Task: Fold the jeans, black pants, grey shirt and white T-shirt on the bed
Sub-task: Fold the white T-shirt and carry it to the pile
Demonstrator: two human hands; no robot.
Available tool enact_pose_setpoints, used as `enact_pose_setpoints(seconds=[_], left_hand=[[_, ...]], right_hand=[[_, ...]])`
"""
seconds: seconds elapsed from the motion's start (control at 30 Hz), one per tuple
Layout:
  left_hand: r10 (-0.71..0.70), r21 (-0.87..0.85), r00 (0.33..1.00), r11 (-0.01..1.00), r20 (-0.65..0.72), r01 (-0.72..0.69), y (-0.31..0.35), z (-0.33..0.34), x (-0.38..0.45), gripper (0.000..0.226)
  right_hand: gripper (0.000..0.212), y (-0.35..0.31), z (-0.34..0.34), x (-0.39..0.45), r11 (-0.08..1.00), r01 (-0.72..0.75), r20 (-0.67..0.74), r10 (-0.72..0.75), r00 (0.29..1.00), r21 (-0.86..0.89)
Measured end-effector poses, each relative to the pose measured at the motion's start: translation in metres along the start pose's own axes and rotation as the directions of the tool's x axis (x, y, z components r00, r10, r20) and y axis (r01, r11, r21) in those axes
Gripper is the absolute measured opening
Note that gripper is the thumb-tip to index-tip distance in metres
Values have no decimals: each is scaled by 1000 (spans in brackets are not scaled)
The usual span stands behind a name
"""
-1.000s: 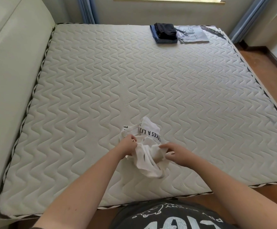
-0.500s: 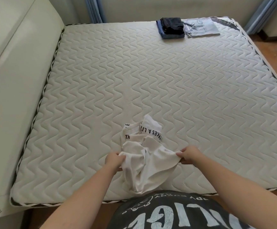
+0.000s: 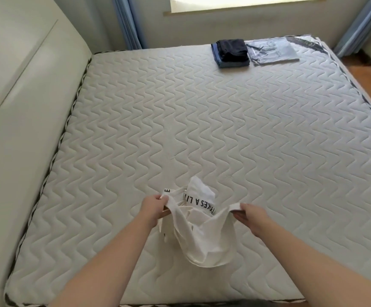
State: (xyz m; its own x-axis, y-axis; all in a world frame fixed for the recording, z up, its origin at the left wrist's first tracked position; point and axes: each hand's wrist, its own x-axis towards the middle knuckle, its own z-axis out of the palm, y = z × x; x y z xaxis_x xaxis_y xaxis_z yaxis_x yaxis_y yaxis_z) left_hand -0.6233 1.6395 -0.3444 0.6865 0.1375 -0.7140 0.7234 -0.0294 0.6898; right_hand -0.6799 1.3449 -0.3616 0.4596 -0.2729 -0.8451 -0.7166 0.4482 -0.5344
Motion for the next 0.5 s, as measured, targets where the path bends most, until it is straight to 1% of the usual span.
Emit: enact_pose_setpoints(seconds=[0.07, 0.1, 0.17, 0.23, 0.33, 0.37, 0.43, 0.47, 0.5], left_hand=[[85, 12, 996, 996, -43, -84, 48, 4, 19, 13], [128, 12, 990, 992, -60, -127, 75, 5, 27, 14], [188, -53, 979, 980, -83, -193, 138, 9, 39, 17], [231, -154, 965, 956, -125, -249, 206, 9, 47, 17], [286, -238, 943, 917, -169, -321, 310, 4, 49, 9], [316, -258, 930, 897, -190, -358, 342, 0, 45, 11], [399, -282, 887, 845, -232, -454, 402, -10, 38, 14], [435, -281, 867, 824, -244, -493, 431, -18, 35, 15], [471, -268, 841, 802, -266, -533, 455, -26, 31, 17]], right_hand=[[27, -49, 22, 7, 991, 96, 1, -97, 995, 98], [28, -76, 33, 9, 982, 153, 15, -155, 988, 108], [25, -135, 58, 5, 957, 285, 75, -289, 954, 61], [13, -200, 83, -4, 912, 405, 96, -410, 907, 69], [11, -306, 110, -27, 838, 542, 20, -544, 839, 71], [14, -339, 114, -37, 802, 593, 26, -596, 803, 68], [30, -399, 118, -61, 719, 687, 64, -694, 717, 99], [31, -424, 117, -76, 685, 717, 50, -727, 685, 129], [27, -447, 114, -88, 654, 735, 8, -748, 663, 179]])
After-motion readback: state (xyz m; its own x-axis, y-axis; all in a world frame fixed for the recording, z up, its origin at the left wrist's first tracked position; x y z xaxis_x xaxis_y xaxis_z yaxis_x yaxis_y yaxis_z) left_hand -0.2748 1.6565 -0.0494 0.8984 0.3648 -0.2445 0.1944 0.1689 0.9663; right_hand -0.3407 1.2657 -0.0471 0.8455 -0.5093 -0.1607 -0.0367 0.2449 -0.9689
